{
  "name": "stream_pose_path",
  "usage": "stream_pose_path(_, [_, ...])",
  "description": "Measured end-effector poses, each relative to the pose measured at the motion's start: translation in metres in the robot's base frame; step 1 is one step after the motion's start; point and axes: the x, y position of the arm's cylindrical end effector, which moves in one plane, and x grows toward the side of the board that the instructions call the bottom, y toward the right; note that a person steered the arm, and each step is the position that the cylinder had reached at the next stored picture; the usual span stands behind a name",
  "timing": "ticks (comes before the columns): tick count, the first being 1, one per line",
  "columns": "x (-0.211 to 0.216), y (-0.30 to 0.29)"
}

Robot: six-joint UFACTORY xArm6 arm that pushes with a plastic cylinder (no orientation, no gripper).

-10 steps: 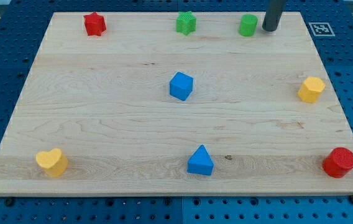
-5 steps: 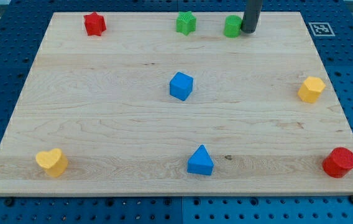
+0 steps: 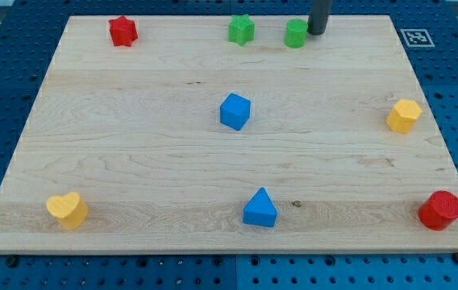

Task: Move the green circle to the left of the green star

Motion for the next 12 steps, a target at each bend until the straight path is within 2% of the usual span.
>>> stream_pose_path(1, [0.018,0.002])
stream_pose_path(3, [0.017,-0.007])
stream_pose_path(7, [-0.003,-0.022])
stream_pose_path(9, [-0.012,-0.065])
stream_pose_path(11, [-0.013,-0.065])
stream_pose_path(12, [-0.035,-0.065])
